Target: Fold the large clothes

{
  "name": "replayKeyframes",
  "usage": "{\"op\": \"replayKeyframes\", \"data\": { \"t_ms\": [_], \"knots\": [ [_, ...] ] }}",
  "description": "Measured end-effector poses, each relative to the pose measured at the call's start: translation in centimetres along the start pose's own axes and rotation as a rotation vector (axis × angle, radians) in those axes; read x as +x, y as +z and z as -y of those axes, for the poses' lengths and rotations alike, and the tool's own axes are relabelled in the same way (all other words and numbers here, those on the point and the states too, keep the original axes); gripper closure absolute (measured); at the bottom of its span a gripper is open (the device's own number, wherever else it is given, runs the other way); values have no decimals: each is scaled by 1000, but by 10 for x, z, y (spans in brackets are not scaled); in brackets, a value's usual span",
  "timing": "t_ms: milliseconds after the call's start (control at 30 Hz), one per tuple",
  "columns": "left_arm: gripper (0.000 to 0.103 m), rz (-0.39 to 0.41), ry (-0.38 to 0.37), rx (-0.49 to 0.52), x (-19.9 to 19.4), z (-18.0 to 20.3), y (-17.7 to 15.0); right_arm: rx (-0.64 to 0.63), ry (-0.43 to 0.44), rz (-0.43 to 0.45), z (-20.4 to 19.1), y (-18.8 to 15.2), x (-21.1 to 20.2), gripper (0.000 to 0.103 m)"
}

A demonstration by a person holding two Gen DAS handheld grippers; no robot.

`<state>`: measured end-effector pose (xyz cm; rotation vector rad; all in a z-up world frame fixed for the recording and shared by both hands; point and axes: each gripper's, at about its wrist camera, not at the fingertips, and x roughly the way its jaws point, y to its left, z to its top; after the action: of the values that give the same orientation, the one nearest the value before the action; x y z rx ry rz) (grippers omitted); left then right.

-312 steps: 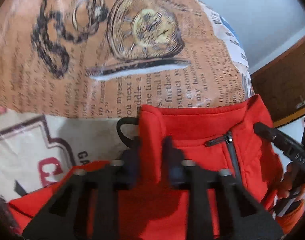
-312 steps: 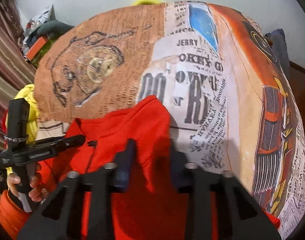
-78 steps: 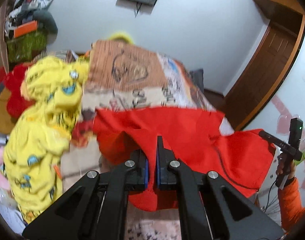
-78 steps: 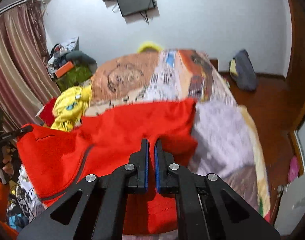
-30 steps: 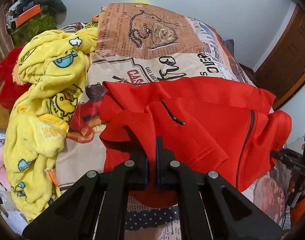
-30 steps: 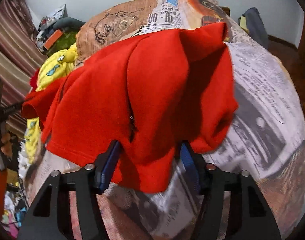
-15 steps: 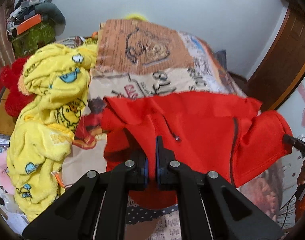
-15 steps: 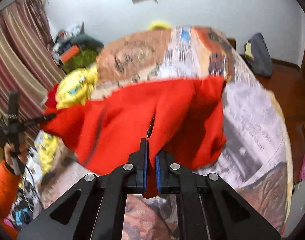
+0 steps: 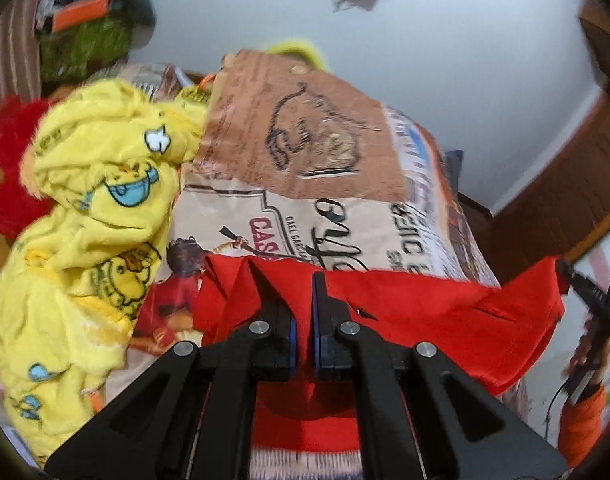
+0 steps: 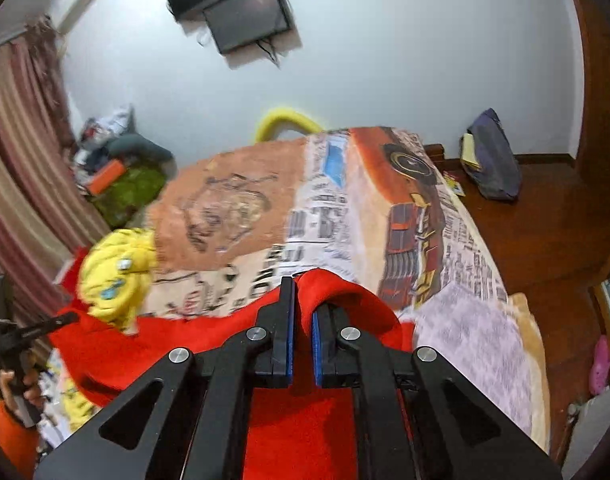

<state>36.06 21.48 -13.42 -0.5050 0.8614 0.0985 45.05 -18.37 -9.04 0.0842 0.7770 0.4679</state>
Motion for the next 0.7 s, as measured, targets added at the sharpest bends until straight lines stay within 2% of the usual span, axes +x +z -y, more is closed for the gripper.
{"op": "replayKeyframes", "data": {
  "t_ms": [67,133,233,367,467,533,633,667,700],
  "knots": [
    [98,-30,18,-37,27,-12,8,9,-29,-31,8,3,25,97],
    [98,-71,67,-51,63,-24,12,36,-60,-72,18,2,56,97],
    [97,-143,92,-58,106,-35,9,98,-66,-139,39,-6,89,96],
    [91,-224,198,19,150,-39,2,65,-86,-187,46,-20,109,95],
    [87,-235,236,71,152,-35,3,17,-90,-179,42,-18,98,94],
    [83,-203,244,87,137,-34,9,-2,-102,-172,41,-12,90,87],
    [58,-120,239,74,107,-34,20,-37,-214,-65,37,1,62,84],
    [55,-78,229,67,94,-34,23,-44,-227,-21,36,5,50,83],
    [54,-39,218,65,80,-33,25,-46,-217,11,35,8,37,77]
  ]
}}
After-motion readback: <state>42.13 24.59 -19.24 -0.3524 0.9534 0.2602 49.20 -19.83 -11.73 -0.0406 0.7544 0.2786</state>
